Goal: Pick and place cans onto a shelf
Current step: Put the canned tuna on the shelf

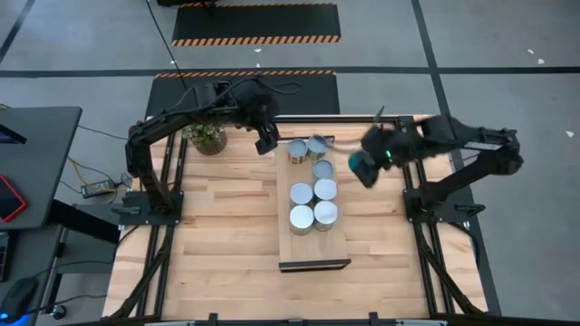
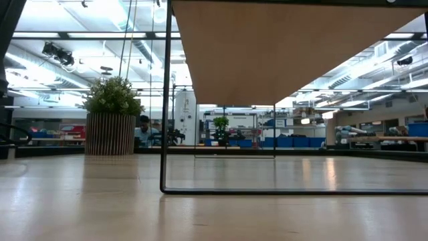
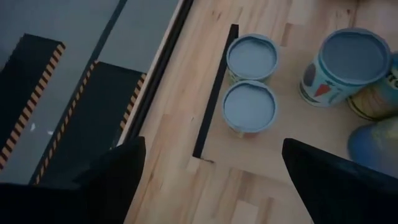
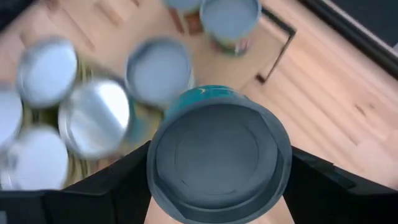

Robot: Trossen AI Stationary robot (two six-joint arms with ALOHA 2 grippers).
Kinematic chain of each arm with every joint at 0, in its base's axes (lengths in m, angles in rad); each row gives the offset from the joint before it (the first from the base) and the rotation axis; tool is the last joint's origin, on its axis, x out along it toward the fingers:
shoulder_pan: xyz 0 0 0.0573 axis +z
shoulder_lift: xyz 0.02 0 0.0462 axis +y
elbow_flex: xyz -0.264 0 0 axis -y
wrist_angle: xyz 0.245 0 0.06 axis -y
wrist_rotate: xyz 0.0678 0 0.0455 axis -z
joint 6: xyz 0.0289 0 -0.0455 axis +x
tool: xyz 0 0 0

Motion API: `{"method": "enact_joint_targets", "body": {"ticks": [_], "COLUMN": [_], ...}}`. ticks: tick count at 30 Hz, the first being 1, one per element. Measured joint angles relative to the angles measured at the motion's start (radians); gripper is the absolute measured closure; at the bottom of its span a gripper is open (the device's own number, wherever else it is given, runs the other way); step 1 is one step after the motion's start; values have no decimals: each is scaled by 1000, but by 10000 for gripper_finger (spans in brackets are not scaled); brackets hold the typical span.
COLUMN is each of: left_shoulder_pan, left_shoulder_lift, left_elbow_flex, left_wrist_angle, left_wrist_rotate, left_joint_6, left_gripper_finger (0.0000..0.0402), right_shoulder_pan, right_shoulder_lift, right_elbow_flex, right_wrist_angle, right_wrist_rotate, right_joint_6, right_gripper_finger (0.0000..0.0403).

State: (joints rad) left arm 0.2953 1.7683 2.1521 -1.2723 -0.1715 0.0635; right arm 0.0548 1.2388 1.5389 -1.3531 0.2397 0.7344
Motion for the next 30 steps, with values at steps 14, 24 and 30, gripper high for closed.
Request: {"method": "enact_joint_targets", "body": {"ticks": [14,24,30], "left_shoulder_pan": [-82,-82,-74], "left_shoulder_lift": [-50,-119,-193], "left_elbow_flex": [1,0,1], "left_wrist_angle": [0,-68,-111], "left_wrist_rotate": [-93,-174,-219], "left_joint_6": [53,48,26], "left_gripper_finger": [17,17,17], "right_shoulder_pan": [-268,-295,-294], "right_shoulder_lift": [387,564,593], "right_elbow_flex": [401,535,538], "right_wrist_angle": [-164,-178,-194], "right_wrist_rotate": [-140,-200,-227], "right_joint_6": [-29,44,87], "right_gripper_finger": [103,103,103]}}
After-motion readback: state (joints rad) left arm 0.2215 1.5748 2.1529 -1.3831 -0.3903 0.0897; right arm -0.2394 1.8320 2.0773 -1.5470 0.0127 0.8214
